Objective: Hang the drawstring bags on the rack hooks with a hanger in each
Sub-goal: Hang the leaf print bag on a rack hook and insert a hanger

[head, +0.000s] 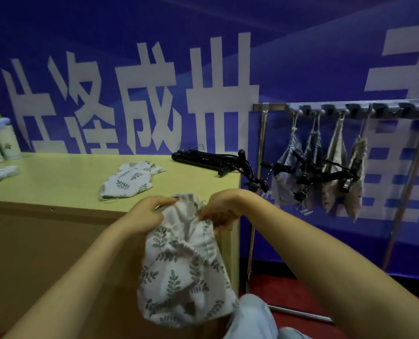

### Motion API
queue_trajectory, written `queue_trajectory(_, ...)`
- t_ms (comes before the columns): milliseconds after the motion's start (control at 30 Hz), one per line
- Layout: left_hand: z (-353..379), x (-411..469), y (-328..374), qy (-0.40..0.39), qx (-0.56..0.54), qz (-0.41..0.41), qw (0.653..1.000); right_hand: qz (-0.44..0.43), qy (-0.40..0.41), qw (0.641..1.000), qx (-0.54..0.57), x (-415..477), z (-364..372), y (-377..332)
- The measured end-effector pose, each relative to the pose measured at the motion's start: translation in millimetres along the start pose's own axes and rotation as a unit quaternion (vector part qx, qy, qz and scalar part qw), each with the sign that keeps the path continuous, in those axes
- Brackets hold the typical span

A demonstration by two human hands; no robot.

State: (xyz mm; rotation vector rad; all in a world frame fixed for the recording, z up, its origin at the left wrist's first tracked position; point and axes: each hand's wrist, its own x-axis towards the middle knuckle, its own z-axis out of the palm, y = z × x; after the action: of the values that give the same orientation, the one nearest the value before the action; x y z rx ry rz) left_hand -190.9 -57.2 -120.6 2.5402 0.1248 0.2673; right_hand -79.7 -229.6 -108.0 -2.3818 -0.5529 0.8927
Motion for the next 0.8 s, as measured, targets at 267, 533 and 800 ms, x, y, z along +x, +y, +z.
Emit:
queue_trajectory(267, -28.7, 7.2, -53.9, -0.049, -0.031, -0.032, 0.998, 0.078, -0.029, 0.981, -0.176, 23.7, -13.2, -36.8)
queue_trajectory(533, -32.9, 30.2, -53.2, -0.081, -0.061, -0.022, 0.995, 0.021, -0.088, 0.996, -0.013, 51.4, -37.5, -45.2)
queue_trajectory(800, -36.5, 40.6, -55.9, -0.13, -0.095, -0.016, 0.987, -0.014, 0.172, 0.974, -0.148, 82.6, -25.1, -43.7)
